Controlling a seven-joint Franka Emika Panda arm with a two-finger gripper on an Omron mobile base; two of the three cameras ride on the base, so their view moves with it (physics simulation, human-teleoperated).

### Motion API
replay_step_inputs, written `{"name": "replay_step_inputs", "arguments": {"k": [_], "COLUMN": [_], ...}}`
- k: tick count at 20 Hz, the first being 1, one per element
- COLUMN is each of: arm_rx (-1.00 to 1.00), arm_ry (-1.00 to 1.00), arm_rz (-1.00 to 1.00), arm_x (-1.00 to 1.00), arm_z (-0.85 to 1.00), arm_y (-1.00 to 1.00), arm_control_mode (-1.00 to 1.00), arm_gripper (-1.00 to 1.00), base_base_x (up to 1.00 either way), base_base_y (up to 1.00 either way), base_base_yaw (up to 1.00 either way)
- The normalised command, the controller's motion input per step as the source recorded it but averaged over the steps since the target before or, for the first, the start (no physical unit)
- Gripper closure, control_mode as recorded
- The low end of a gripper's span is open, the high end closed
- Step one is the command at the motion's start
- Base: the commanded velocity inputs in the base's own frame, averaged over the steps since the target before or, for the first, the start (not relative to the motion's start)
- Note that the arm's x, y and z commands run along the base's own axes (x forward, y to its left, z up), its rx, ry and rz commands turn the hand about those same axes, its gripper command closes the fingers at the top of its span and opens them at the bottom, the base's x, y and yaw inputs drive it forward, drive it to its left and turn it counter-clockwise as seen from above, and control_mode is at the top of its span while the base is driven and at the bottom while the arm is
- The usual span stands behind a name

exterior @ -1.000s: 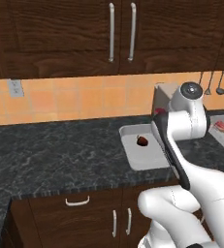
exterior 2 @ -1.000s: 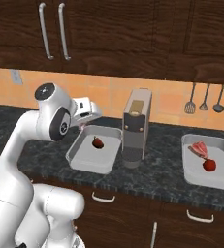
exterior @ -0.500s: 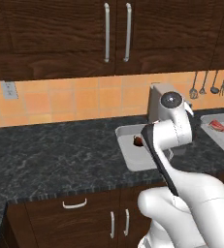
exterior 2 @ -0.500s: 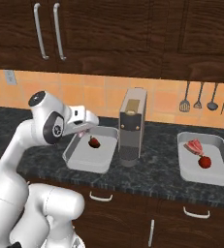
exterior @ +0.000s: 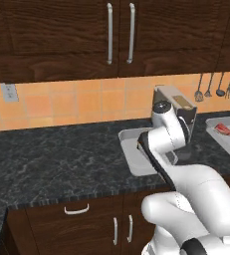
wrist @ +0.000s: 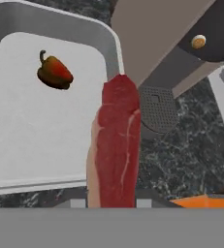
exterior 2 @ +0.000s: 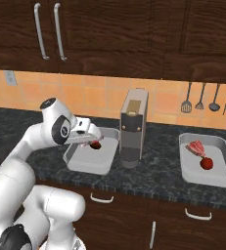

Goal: Place one bell pepper and one steak in each tupperware on the nearby counter, to pack two identical lunches.

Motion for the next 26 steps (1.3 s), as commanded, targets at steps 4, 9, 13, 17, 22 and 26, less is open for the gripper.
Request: {"name": "replay_step_inputs", "arguments": {"k": [4, 9, 13, 17, 22, 26], "arm_rx": [0.22, 0.20, 0.12, 0.00, 0.00, 0.00], "arm_ry": [0.13, 0.01, -0.01, -0.13, -0.02, 0.00], "arm_rz": [-0.26, -0.20, -0.06, -0.01, 0.00, -0.03], "arm_x": [0.16, 0.31, 0.47, 0.37, 0.22, 0.28], "arm_z": [-0.37, -0.46, -0.37, -0.32, -0.37, -0.24], "arm_y": [0.01, 0.23, 0.33, 0.12, 0.13, 0.01], "arm_control_mode": [-1.00, -1.00, -1.00, -1.00, -1.00, -1.00], "arm_gripper": [1.00, 1.00, 1.00, 1.00, 1.00, 1.00], "base_base_x": [0.00, 0.00, 0.00, 0.00, 0.00, 0.00], "base_base_y": [0.00, 0.00, 0.00, 0.00, 0.00, 0.00], "base_base_yaw": [0.00, 0.00, 0.00, 0.00, 0.00, 0.00]}}
